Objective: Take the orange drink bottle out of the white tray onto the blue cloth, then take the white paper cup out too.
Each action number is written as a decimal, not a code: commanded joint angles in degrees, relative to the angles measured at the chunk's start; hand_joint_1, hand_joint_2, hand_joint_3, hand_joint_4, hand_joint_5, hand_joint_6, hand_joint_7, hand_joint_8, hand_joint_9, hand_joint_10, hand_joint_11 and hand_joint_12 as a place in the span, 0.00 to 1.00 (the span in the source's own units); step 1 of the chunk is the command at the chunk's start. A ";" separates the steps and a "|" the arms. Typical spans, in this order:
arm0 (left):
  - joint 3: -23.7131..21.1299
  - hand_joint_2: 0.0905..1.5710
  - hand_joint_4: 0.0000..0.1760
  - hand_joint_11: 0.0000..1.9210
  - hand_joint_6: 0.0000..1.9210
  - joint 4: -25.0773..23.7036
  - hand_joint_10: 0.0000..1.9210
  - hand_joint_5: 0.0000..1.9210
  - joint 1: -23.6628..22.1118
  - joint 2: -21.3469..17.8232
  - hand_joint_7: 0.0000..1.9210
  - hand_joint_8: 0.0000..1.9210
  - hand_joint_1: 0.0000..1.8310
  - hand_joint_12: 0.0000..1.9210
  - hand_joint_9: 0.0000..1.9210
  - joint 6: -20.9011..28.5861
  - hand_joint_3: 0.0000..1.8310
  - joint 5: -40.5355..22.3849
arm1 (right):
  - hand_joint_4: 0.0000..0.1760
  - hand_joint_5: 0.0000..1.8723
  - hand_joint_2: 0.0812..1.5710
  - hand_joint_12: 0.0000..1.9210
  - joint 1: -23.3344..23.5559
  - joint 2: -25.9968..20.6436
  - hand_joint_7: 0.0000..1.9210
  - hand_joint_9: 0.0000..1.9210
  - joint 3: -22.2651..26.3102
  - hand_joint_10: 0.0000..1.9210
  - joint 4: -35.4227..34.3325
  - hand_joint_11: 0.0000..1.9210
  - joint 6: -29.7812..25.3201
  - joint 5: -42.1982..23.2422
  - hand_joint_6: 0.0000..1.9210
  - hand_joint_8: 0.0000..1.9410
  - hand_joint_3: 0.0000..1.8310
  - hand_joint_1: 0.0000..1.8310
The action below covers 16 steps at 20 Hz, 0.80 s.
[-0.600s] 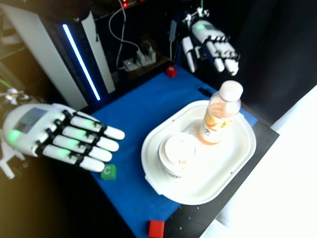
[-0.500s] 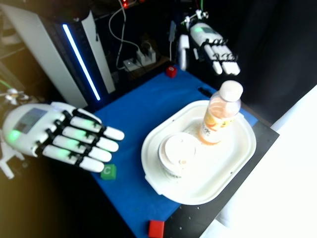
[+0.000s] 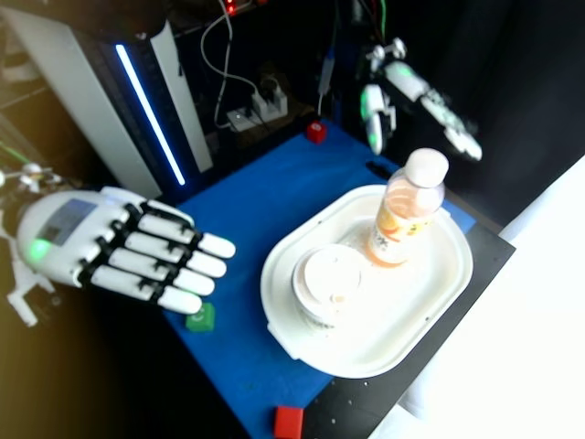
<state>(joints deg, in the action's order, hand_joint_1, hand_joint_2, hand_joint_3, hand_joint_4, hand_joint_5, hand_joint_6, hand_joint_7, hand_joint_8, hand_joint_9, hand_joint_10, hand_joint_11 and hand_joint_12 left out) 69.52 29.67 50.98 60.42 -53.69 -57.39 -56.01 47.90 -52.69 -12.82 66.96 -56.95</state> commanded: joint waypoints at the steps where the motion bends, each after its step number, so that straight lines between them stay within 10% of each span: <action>1: 0.90 0.67 0.78 0.00 0.00 -0.79 0.00 0.00 -1.36 0.28 0.00 0.00 0.32 0.04 0.00 0.76 0.00 -4.75 | 0.00 0.00 0.87 0.00 0.32 -0.07 0.00 0.00 0.10 0.00 0.20 0.00 0.19 -6.98 0.00 0.00 0.01 0.10; 9: 10.45 0.44 1.00 0.00 0.00 -4.71 0.00 0.00 -7.57 7.16 0.00 0.00 0.31 0.00 0.00 11.87 0.00 1.38 | 0.00 0.00 0.87 0.00 -0.31 -0.04 0.00 0.00 0.32 0.00 0.16 0.00 0.18 -6.98 0.00 0.00 0.00 0.24; 16: 14.72 0.49 0.99 0.00 0.00 -7.70 0.00 0.00 -9.82 11.73 0.00 0.00 0.45 0.00 0.00 15.92 0.00 4.69 | 0.00 0.00 0.80 0.00 -0.57 0.13 0.00 0.00 0.33 0.00 0.08 0.00 0.17 -6.99 0.00 0.00 0.00 0.46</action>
<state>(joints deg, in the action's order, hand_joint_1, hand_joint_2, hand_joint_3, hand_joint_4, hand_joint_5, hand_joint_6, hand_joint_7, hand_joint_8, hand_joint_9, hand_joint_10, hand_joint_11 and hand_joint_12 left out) 84.47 22.06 41.89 72.38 -38.15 -45.74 -57.08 48.03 -52.29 -13.15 66.96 -56.80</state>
